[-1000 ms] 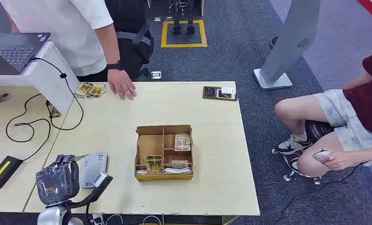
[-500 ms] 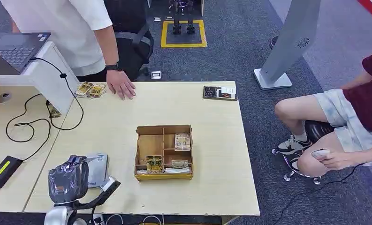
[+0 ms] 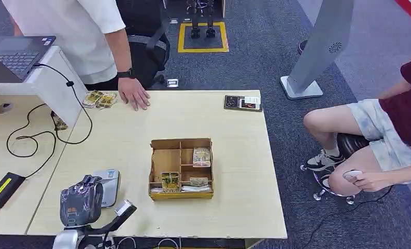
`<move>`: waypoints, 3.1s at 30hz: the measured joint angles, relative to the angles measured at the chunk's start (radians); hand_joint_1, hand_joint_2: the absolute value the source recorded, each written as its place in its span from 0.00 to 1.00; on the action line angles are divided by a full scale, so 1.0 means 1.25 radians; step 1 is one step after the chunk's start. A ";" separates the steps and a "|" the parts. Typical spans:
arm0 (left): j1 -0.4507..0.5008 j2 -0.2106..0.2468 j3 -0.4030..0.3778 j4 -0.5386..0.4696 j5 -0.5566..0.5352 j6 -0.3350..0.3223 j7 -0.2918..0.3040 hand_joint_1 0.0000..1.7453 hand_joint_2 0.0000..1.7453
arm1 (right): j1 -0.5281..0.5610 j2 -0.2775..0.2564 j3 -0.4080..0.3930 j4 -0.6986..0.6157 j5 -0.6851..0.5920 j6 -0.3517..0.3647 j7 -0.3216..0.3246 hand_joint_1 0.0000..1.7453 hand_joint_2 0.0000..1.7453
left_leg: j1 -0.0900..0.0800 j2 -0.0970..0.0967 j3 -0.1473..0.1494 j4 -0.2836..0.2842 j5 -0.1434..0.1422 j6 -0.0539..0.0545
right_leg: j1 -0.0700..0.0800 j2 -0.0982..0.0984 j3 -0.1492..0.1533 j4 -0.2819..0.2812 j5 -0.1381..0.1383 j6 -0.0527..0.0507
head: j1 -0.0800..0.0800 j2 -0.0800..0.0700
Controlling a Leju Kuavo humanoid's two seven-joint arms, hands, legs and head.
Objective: Pass the card to the sensor for recognition and then transmit it.
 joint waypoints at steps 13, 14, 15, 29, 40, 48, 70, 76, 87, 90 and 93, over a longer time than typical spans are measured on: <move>-0.003 0.088 -0.129 0.077 -0.022 0.000 0.188 1.00 1.00 | 0.000 0.000 0.000 0.000 -0.001 0.004 0.000 0.00 1.00 | 0.000 0.000 0.000 0.000 0.000 0.000 | 0.000 0.000 0.000 0.000 0.000 0.000 | 0.000 0.000; -0.005 0.093 -0.137 0.083 -0.022 0.000 0.193 1.00 1.00 | 0.000 0.000 0.000 0.000 0.000 0.004 0.000 0.00 1.00 | 0.000 0.000 0.000 0.000 0.000 0.000 | 0.000 0.000 0.000 0.000 0.000 0.000 | 0.000 0.000; -0.007 0.099 -0.147 0.093 -0.018 0.000 0.205 1.00 1.00 | 0.000 0.000 0.000 0.000 0.000 0.006 0.000 0.00 1.00 | 0.000 0.000 0.000 0.000 0.000 0.000 | 0.000 0.000 0.000 0.000 0.000 0.000 | 0.000 0.000; -0.057 0.172 -0.277 0.205 -0.040 0.000 0.280 1.00 1.00 | 0.000 -0.001 0.000 0.000 0.000 0.009 -0.004 0.00 1.00 | 0.000 -0.001 0.005 -0.001 0.000 0.000 | 0.000 -0.002 0.007 0.000 -0.001 0.000 | 0.000 0.000; -0.049 0.176 -0.287 0.177 -0.021 0.000 0.259 1.00 1.00 | 0.001 -0.002 0.000 0.000 -0.001 0.009 -0.002 0.00 1.00 | 0.000 -0.001 0.008 -0.001 0.000 0.000 | 0.000 -0.001 0.009 0.000 0.000 0.000 | 0.000 0.000; -0.005 0.034 -0.106 -0.081 0.086 0.001 -0.141 1.00 1.00 | 0.004 -0.001 0.001 0.000 -0.009 0.002 0.003 0.00 1.00 | 0.000 0.000 0.002 0.000 0.000 0.001 | 0.000 0.001 0.002 0.000 0.000 0.001 | 0.001 0.000; -0.040 -0.091 0.039 -0.325 0.223 0.000 -0.317 1.00 1.00 | 0.001 0.005 0.007 0.000 -0.003 0.000 0.015 0.00 1.00 | 0.000 0.001 0.001 0.000 0.000 0.001 | 0.000 0.001 0.000 0.000 0.000 0.001 | 0.000 0.000; -0.061 -0.091 0.039 -0.322 0.222 -0.001 -0.321 1.00 1.00 | -0.003 0.012 0.010 0.009 0.006 0.013 0.018 0.00 1.00 | 0.000 0.001 0.001 0.000 0.000 0.001 | 0.000 0.002 0.000 0.000 0.000 0.001 | 0.000 0.000; -0.067 -0.091 0.037 -0.319 0.212 -0.001 -0.297 1.00 1.00 | -0.004 0.016 0.013 0.015 0.008 0.008 0.019 0.00 1.00 | 0.000 0.003 0.001 0.000 -0.001 0.001 | 0.000 0.003 -0.001 0.000 0.000 0.001 | 0.000 0.000; -0.070 -0.091 0.024 -0.313 0.212 -0.002 -0.286 1.00 1.00 | -0.004 0.016 0.012 0.013 0.007 0.005 0.022 0.00 1.00 | 0.000 0.003 0.001 0.000 -0.001 0.001 | 0.000 0.003 -0.001 0.000 0.000 0.001 | 0.000 0.000; -0.074 -0.091 0.007 -0.306 0.210 -0.002 -0.286 1.00 1.00 | -0.004 0.016 0.012 0.010 0.005 0.001 0.023 0.00 1.00 | 0.000 0.003 0.001 0.000 -0.001 0.001 | 0.000 0.003 -0.001 0.000 0.000 0.001 | 0.000 0.000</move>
